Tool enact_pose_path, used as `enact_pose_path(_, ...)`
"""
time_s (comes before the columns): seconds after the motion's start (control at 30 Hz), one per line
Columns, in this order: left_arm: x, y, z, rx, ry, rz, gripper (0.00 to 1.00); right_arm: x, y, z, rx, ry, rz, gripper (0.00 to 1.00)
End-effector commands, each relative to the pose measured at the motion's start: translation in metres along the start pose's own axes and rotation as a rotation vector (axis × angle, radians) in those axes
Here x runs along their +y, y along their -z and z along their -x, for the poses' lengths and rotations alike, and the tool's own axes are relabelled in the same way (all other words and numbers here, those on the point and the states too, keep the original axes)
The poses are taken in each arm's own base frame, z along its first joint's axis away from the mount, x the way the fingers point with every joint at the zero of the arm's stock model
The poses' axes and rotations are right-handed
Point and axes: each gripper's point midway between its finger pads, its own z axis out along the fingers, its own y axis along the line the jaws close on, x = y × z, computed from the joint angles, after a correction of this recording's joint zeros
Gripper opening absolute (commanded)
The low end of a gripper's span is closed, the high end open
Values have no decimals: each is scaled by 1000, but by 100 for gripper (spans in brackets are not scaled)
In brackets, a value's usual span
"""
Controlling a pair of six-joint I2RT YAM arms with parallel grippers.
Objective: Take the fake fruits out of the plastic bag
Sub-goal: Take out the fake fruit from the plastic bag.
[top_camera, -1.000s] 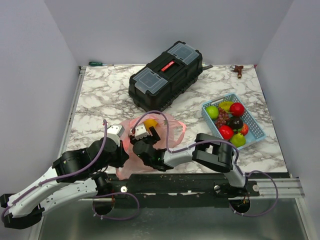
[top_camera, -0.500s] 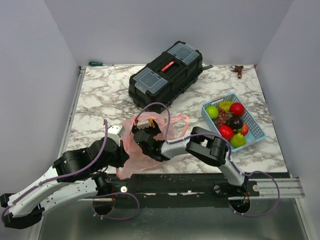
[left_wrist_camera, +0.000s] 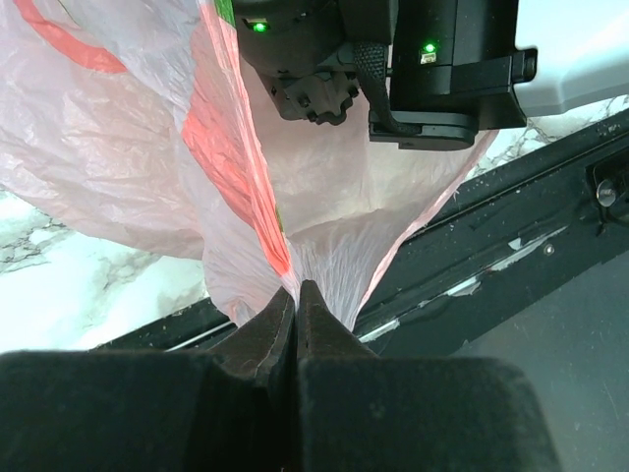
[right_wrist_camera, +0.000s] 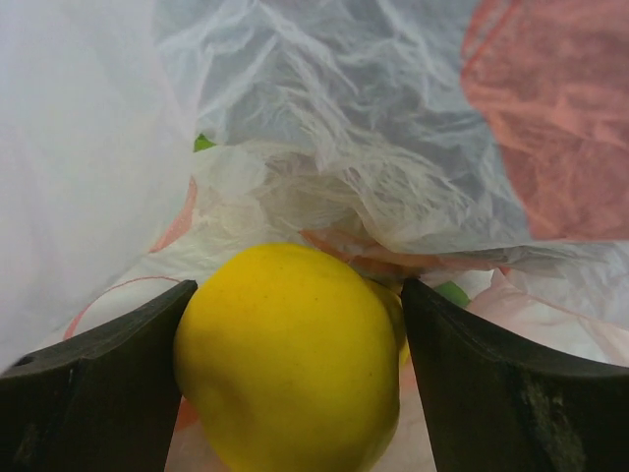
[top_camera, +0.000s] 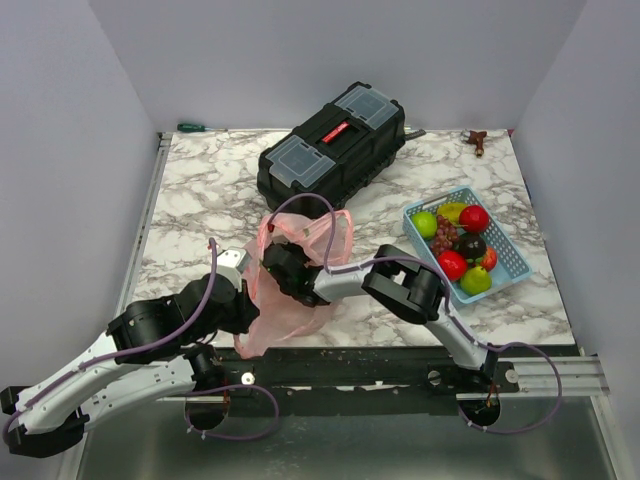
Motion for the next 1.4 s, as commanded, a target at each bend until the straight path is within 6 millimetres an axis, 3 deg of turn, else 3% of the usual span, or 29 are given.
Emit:
enact_pose_path(0.0,-1,-1,-4,12,-16,-14,0,-3,-12,-19,49,19,-11,80)
enact_pose_path(0.37,-1,-1,-3,12,-22,-10,0,0,-8,-7,55,56,53,36)
enact_pose_path(0.5,0,-2,-3,17,-24,-4,0,0,8,3,56,64,80,24)
enact_pose_path(0.6,0,-3,-4,20,-23,1,0,6,31,15,39,65,136,19)
enact_pose_path(1.1,4,-1,-2,4,-3,15,0,34,138,26,225,-176,595,11)
enact_pose_path(1.37,5,-1,-3,7,0,28,0,38,194,55,259,-295,870,10)
